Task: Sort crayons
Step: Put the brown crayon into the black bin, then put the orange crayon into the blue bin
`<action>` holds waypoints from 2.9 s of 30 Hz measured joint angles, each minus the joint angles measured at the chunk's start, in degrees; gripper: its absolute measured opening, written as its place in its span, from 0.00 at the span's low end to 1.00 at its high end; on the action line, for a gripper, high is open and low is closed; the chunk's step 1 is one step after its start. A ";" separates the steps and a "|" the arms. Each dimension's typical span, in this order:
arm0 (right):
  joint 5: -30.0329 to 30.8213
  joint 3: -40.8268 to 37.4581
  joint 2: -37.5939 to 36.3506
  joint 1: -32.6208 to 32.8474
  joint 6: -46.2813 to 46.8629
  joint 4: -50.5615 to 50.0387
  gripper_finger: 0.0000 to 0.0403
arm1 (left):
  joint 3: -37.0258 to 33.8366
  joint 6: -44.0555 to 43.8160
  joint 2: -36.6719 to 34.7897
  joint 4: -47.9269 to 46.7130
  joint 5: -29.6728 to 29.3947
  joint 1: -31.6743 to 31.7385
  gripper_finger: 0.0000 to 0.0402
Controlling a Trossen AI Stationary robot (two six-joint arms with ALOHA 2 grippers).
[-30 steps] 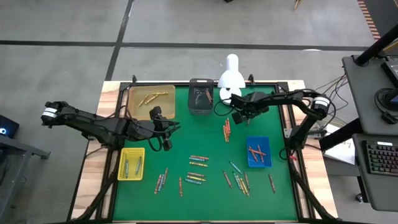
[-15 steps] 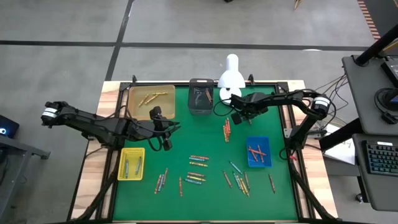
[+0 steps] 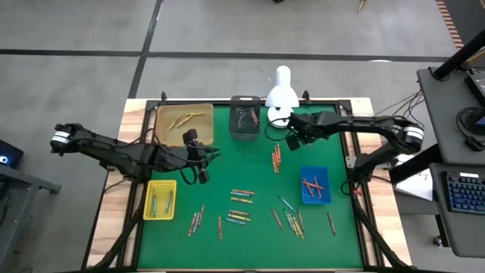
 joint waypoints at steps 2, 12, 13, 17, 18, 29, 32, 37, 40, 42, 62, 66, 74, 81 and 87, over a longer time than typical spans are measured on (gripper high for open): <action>-0.76 0.17 -3.79 1.60 0.11 0.89 0.02 | 0.00 1.12 0.00 1.38 -0.02 0.13 0.14; -9.51 0.64 -7.67 15.45 -5.99 32.86 0.02 | 0.00 5.74 -1.75 6.93 -0.05 0.17 0.14; -9.60 1.27 -7.01 16.24 -7.16 36.59 0.02 | 0.00 5.86 -2.29 7.36 -0.07 0.17 0.14; -9.37 6.34 -3.41 17.75 -12.55 45.55 0.02 | 0.33 6.58 -5.30 7.81 -0.07 0.17 0.14; -9.37 8.31 -2.11 17.78 -14.12 46.39 0.02 | 0.62 6.78 -6.07 7.84 -0.06 0.17 0.14; 2.43 39.24 17.99 16.04 -23.58 27.08 0.02 | 1.29 10.65 -14.12 7.86 -0.07 0.17 0.14; 10.44 47.57 24.37 15.31 -22.56 16.65 0.02 | 1.07 12.01 -15.55 7.12 -0.07 0.17 0.14; 13.58 59.51 34.65 13.56 -20.18 2.62 0.02 | 1.04 14.62 -17.29 4.90 -0.07 0.17 0.14; 13.60 65.85 40.38 12.24 -19.78 -2.74 0.02 | 1.03 16.50 -18.10 3.93 -0.96 0.17 0.14; 13.58 69.63 43.67 11.51 -19.64 -5.43 0.02 | 1.01 17.32 -18.63 2.60 -3.03 0.17 0.14; 13.31 80.92 55.57 6.32 -19.75 -12.24 0.02 | 0.57 9.75 -20.76 -9.17 -7.45 0.17 0.14; 11.69 80.84 55.57 5.93 -20.05 -12.24 0.06 | 0.37 11.77 -20.16 -8.43 -7.48 0.17 0.14; 11.67 80.95 55.57 5.79 -20.57 -11.49 0.21 | 0.33 11.93 -19.50 -8.12 -7.48 0.17 0.14; 11.43 83.16 53.70 8.18 -25.16 -10.78 0.24 | 0.33 3.29 -19.00 -8.76 -6.96 0.17 0.14; 8.71 83.16 48.16 15.15 -34.24 -10.63 0.22 | 0.36 -7.97 -15.85 -9.61 5.64 0.05 0.14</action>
